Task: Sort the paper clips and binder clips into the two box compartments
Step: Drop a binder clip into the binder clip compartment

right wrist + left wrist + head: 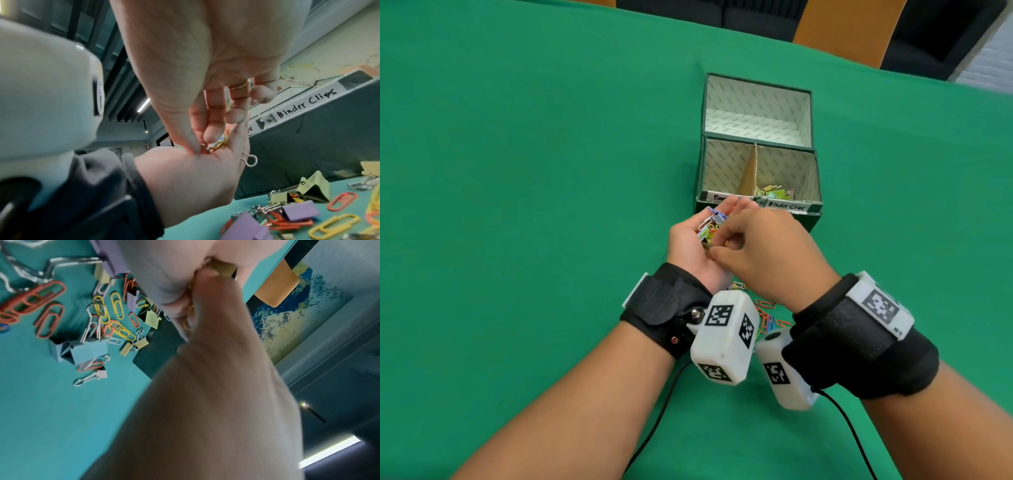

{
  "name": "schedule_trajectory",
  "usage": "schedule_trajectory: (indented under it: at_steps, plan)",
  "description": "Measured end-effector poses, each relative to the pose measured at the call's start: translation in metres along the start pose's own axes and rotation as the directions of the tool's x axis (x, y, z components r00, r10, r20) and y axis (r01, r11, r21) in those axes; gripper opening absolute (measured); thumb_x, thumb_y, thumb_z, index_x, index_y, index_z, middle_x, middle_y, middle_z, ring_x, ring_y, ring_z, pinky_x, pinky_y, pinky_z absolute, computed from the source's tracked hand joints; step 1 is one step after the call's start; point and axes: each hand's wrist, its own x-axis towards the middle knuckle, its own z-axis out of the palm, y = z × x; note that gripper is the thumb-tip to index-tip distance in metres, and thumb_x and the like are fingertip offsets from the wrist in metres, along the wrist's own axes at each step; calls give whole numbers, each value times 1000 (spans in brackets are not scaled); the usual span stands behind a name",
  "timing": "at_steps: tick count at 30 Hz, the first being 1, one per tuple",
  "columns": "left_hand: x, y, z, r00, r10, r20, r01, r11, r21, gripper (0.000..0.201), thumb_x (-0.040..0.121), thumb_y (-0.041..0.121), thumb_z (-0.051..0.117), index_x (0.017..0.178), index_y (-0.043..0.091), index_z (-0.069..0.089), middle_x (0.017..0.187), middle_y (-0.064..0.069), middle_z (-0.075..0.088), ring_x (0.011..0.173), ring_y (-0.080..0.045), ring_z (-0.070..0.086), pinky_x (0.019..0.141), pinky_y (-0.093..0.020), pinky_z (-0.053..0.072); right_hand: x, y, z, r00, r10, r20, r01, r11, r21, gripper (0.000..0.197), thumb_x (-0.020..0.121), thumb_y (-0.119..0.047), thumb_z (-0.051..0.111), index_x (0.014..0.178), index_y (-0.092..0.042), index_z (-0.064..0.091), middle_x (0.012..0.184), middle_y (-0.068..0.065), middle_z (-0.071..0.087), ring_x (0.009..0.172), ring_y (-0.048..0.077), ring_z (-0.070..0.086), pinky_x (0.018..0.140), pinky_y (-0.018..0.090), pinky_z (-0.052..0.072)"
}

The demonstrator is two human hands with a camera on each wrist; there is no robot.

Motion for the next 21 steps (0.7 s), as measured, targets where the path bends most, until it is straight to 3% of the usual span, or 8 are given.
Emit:
schedule_trajectory:
  at_steps: [2, 4, 8, 10, 12, 14, 16, 21]
  plan:
    - [1, 2, 0, 1000, 11, 5, -11, 1000, -11, 30, 97, 21, 38, 98, 2, 60, 94, -16, 66, 87, -28, 65, 86, -37, 53, 1, 5, -1, 999, 32, -36, -26, 990, 140, 6, 78, -28, 66, 73, -26, 70, 70, -6, 66, 72, 13, 59, 68, 28, 49]
    - [1, 5, 0, 999, 30, 15, -30, 1000, 2, 32, 97, 21, 35, 95, 0, 60, 94, -18, 65, 94, -31, 61, 99, -40, 46, 2, 10, -2, 996, 65, -67, -40, 947, 318, 6, 78, -24, 69, 72, -23, 71, 68, -6, 67, 66, 9, 60, 66, 26, 47]
    - [1, 5, 0, 999, 54, 1, -54, 998, 28, 34, 98, 18, 34, 90, -1, 61, 84, -19, 68, 90, -31, 60, 104, -39, 39, 2, 13, -1, 995, 96, -40, -60, 849, 525, 8, 82, -18, 72, 75, -22, 72, 72, -2, 73, 73, 13, 69, 76, 35, 57]
    - [-1, 5, 1, 997, 72, 10, -73, 996, 43, 34, 98, 18, 34, 89, -2, 61, 81, -18, 68, 83, -29, 63, 96, -34, 45, 2, 14, 1, 993, 103, -50, -55, 816, 576, 9, 83, -14, 72, 81, -23, 73, 81, -2, 74, 81, 13, 70, 83, 35, 57]
    - [0, 5, 0, 996, 86, 21, -87, 996, 33, 35, 98, 17, 33, 90, -2, 61, 76, -17, 69, 71, -26, 66, 76, -32, 55, 3, 17, -3, 991, 108, -77, -35, 773, 634, 14, 85, -10, 70, 88, -22, 74, 88, -3, 74, 82, 6, 68, 83, 27, 55]
    - [0, 5, 0, 996, 86, 26, -86, 996, 1, 36, 99, 17, 33, 90, -4, 62, 76, -18, 68, 66, -26, 68, 69, -35, 58, 6, 23, -12, 983, 129, -133, -9, 750, 662, 15, 86, -8, 68, 93, -20, 75, 84, -6, 74, 70, -4, 62, 70, 16, 50]
    - [1, 6, -1, 996, 80, 35, -79, 997, -24, 39, 99, 17, 32, 91, -5, 62, 82, -20, 68, 71, -30, 70, 77, -43, 56, 12, 32, -24, 956, 173, -238, 24, 758, 652, 13, 85, -10, 70, 93, -18, 75, 76, -9, 71, 59, -9, 56, 63, 10, 46]
    - [1, 9, -2, 997, 63, 37, -62, 998, -30, 38, 99, 19, 33, 94, -5, 63, 89, -21, 68, 78, -32, 71, 82, -45, 54, 32, 57, -45, 847, 276, -455, 34, 825, 564, 9, 80, -18, 75, 84, -26, 74, 77, -10, 71, 67, -2, 63, 70, 16, 52]
